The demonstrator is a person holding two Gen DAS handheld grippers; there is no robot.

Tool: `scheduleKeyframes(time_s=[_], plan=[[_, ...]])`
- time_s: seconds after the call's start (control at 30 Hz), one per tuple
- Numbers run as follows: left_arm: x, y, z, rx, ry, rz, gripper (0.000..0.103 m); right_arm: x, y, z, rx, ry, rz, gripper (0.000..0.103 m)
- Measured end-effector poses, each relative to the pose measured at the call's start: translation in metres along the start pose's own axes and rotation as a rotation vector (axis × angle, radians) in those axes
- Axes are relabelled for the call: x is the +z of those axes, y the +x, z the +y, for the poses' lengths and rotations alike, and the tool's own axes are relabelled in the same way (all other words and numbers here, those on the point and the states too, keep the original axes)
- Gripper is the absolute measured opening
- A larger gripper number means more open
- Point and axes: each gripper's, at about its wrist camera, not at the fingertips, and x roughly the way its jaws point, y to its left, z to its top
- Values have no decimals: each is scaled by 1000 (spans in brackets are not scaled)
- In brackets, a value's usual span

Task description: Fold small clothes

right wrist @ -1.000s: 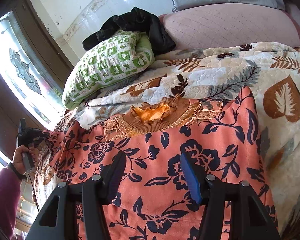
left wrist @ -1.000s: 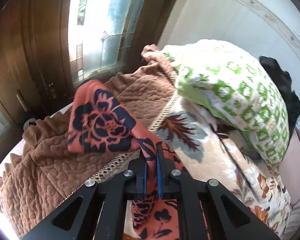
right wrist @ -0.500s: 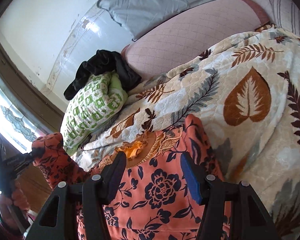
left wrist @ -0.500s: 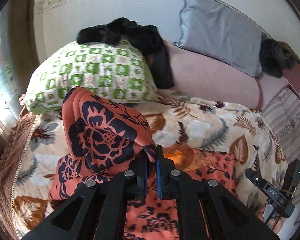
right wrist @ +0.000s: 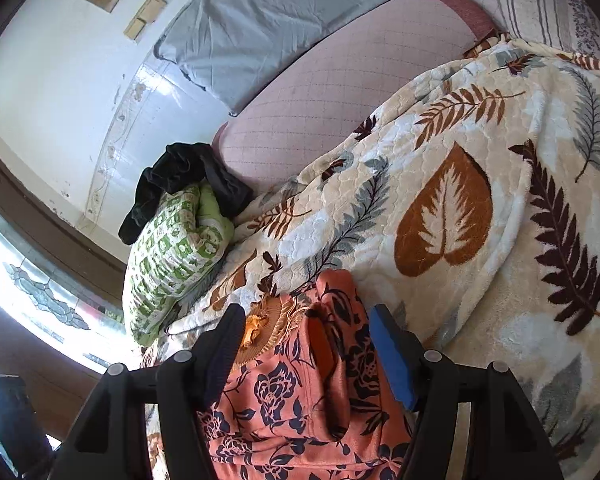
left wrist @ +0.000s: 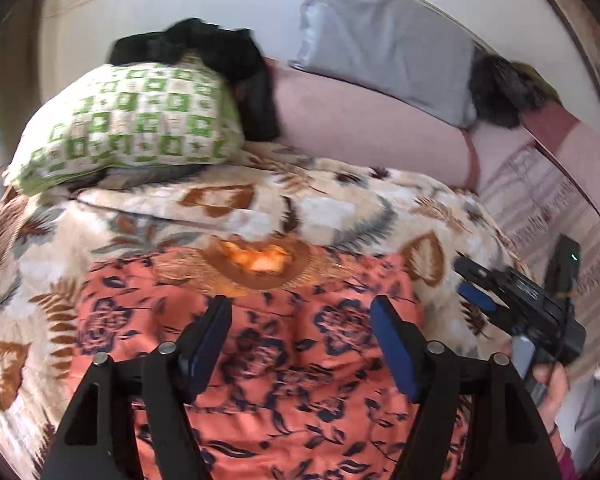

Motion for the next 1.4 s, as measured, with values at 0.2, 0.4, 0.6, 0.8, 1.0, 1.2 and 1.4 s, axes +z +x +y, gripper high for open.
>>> scheduleKeyframes(time_s=[0.2,0.4,0.6,0.8,1.0,1.2,1.4], plan=[[-11,15,133,321,-261,-29,75,-15,26,12,-63,-77,107,68],[-48,43,187,427,-350,8,74,-29,51,6,-183,-103,206,68],[-59,61,182,458,-227,75,64,-49,76,24,-300,-250,238,21],[-63,58,182,471,-175,71,64,-36,25,61,-259,-365,-4,6],[-60,62,172,532,-132,64,64,-43,61,20,-426,-338,244,6],[-58,58,167,559,-104,61,64,-47,56,1,-544,-379,382,8],[-50,22,149,419,-121,-115,64,-21,11,9,-320,-255,162,8]])
